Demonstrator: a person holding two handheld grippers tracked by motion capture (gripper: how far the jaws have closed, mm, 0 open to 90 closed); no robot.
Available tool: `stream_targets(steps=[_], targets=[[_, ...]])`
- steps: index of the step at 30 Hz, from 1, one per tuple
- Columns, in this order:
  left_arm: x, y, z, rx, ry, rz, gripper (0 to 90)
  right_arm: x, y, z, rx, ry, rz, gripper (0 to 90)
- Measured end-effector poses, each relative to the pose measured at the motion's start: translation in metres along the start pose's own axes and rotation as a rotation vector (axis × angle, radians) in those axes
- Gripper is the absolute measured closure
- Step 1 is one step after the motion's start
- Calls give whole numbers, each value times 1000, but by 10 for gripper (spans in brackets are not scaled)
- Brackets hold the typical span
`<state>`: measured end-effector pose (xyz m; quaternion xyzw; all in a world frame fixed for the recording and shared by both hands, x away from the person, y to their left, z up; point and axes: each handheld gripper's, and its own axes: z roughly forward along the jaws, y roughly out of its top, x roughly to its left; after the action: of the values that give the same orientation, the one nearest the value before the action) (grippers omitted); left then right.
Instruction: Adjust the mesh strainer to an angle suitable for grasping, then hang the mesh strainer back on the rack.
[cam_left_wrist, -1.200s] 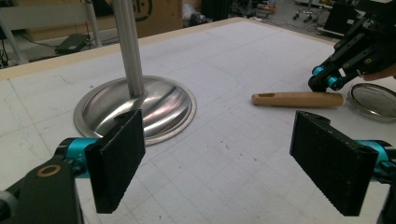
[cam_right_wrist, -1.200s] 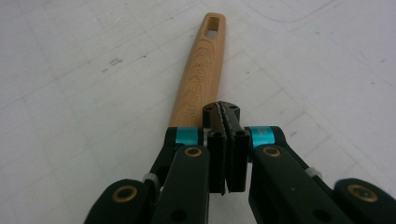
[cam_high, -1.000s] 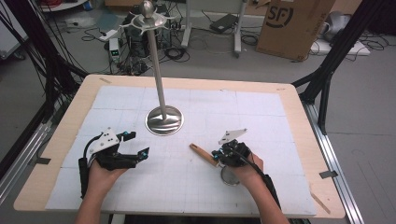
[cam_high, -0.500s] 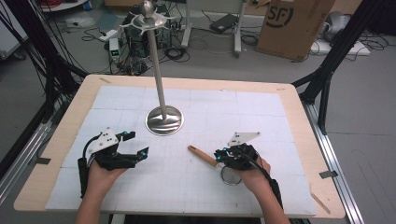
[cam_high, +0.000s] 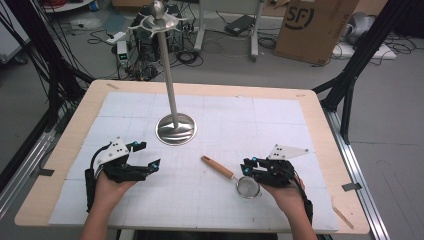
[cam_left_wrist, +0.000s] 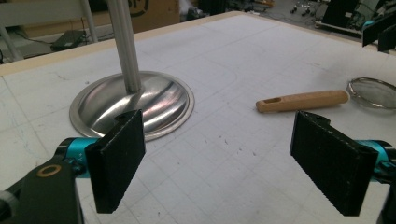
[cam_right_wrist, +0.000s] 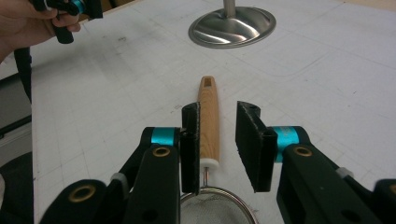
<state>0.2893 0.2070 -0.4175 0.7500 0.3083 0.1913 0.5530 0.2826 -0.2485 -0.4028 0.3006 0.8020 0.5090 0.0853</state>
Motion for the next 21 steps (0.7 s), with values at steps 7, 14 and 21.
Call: stream_targets(steps=[7,14,21], targets=[[4,1,-3,-18,5,0,187,0,2,-1,-32,-38,-5,521],[6,1,-4,-25,5,-1,184,-3,1,-12,-91,-111,23,381],[4,2,-4,-26,6,3,185,-8,-1,-20,-118,-158,51,287]])
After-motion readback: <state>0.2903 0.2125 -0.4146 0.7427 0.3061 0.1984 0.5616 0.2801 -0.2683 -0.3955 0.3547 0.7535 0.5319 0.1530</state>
